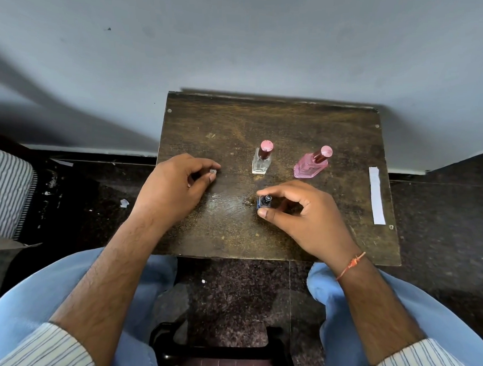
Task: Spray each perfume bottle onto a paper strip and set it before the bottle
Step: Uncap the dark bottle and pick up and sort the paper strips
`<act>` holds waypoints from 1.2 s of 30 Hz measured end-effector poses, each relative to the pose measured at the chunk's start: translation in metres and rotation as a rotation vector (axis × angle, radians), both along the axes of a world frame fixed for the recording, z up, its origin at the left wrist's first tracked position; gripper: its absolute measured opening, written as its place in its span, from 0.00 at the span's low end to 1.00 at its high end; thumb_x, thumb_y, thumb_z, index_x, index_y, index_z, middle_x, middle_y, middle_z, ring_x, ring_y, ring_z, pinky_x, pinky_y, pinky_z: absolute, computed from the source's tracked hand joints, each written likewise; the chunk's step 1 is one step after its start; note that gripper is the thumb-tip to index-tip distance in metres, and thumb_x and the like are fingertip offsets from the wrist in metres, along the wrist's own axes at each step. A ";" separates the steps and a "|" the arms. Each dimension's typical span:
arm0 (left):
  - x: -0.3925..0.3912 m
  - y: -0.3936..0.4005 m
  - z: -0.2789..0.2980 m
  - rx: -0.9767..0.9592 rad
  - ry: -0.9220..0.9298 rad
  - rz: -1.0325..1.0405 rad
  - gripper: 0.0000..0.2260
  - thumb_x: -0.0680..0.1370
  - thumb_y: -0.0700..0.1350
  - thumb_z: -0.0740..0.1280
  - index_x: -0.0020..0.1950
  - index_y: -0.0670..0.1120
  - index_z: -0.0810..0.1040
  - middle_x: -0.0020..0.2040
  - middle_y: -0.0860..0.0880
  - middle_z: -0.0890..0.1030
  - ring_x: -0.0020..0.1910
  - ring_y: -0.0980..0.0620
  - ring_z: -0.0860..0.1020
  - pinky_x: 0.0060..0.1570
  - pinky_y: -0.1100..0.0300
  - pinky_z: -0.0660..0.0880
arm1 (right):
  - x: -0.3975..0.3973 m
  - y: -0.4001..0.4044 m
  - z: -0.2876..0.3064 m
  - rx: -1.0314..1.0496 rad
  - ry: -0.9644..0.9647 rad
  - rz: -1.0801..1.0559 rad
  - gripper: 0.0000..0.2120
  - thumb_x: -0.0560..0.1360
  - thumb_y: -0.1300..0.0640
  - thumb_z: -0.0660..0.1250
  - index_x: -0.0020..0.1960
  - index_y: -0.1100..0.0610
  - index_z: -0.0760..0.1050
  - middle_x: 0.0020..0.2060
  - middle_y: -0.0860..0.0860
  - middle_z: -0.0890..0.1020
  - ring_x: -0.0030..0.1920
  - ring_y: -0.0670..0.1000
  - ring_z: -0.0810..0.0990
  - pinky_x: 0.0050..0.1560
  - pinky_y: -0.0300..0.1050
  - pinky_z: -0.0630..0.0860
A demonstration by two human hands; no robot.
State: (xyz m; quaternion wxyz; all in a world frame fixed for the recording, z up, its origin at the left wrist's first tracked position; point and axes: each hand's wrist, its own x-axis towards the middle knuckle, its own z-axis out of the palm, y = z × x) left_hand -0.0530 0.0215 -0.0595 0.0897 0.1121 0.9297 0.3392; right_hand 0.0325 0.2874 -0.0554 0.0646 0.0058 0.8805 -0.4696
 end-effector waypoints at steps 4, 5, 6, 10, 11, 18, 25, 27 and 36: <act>-0.001 0.000 -0.002 -0.003 -0.011 0.013 0.09 0.84 0.50 0.72 0.63 0.59 0.87 0.48 0.56 0.84 0.43 0.60 0.79 0.44 0.66 0.75 | 0.000 0.000 -0.002 0.008 0.004 -0.003 0.15 0.74 0.51 0.82 0.60 0.43 0.88 0.50 0.40 0.86 0.51 0.42 0.84 0.52 0.32 0.75; -0.001 0.000 -0.003 0.000 -0.013 0.018 0.09 0.83 0.49 0.72 0.63 0.59 0.87 0.48 0.56 0.84 0.42 0.60 0.78 0.44 0.65 0.75 | -0.001 0.000 -0.002 0.009 0.002 -0.004 0.15 0.74 0.51 0.82 0.60 0.43 0.88 0.50 0.40 0.86 0.51 0.41 0.84 0.52 0.32 0.74; -0.001 0.000 -0.004 0.004 -0.016 0.022 0.09 0.83 0.49 0.72 0.62 0.59 0.87 0.48 0.56 0.84 0.41 0.60 0.78 0.43 0.65 0.75 | -0.001 0.000 -0.002 0.010 -0.002 -0.004 0.15 0.74 0.50 0.82 0.60 0.43 0.88 0.50 0.40 0.86 0.51 0.41 0.84 0.53 0.32 0.75; 0.000 0.000 -0.006 -0.001 -0.018 0.031 0.09 0.83 0.50 0.73 0.62 0.59 0.87 0.47 0.58 0.84 0.40 0.59 0.79 0.40 0.68 0.71 | 0.000 0.001 -0.002 -0.003 -0.012 -0.010 0.15 0.74 0.51 0.82 0.60 0.42 0.88 0.50 0.40 0.85 0.49 0.42 0.84 0.52 0.32 0.75; 0.000 0.000 -0.006 0.000 -0.019 0.033 0.09 0.83 0.50 0.73 0.62 0.59 0.87 0.47 0.58 0.84 0.39 0.59 0.79 0.40 0.68 0.71 | 0.000 0.001 -0.002 -0.010 -0.012 -0.011 0.15 0.74 0.52 0.83 0.59 0.42 0.88 0.49 0.40 0.85 0.49 0.42 0.84 0.52 0.32 0.75; 0.000 0.000 -0.004 -0.010 -0.037 0.029 0.12 0.81 0.49 0.75 0.63 0.58 0.86 0.45 0.60 0.84 0.40 0.59 0.80 0.43 0.69 0.72 | 0.002 0.002 -0.002 -0.009 -0.019 -0.002 0.18 0.73 0.53 0.83 0.61 0.42 0.87 0.51 0.41 0.85 0.45 0.45 0.85 0.52 0.37 0.79; 0.003 0.007 0.002 -0.005 0.059 0.081 0.19 0.78 0.54 0.77 0.69 0.56 0.83 0.50 0.56 0.78 0.45 0.59 0.77 0.48 0.65 0.77 | 0.006 0.006 -0.001 -0.012 -0.029 -0.022 0.21 0.73 0.54 0.83 0.64 0.42 0.86 0.53 0.40 0.85 0.44 0.46 0.85 0.51 0.35 0.79; 0.006 0.013 0.005 0.004 0.075 0.082 0.21 0.77 0.55 0.78 0.70 0.55 0.83 0.52 0.56 0.78 0.50 0.56 0.79 0.53 0.59 0.80 | 0.008 0.009 0.000 -0.017 -0.039 -0.033 0.22 0.73 0.54 0.84 0.64 0.42 0.86 0.54 0.40 0.85 0.44 0.46 0.85 0.51 0.37 0.80; 0.021 0.051 0.012 -0.253 0.105 0.006 0.40 0.69 0.71 0.76 0.78 0.61 0.71 0.79 0.55 0.65 0.80 0.44 0.60 0.74 0.38 0.62 | 0.020 0.031 -0.002 -0.006 -0.038 -0.145 0.21 0.73 0.56 0.83 0.64 0.45 0.86 0.49 0.41 0.87 0.39 0.48 0.81 0.47 0.39 0.80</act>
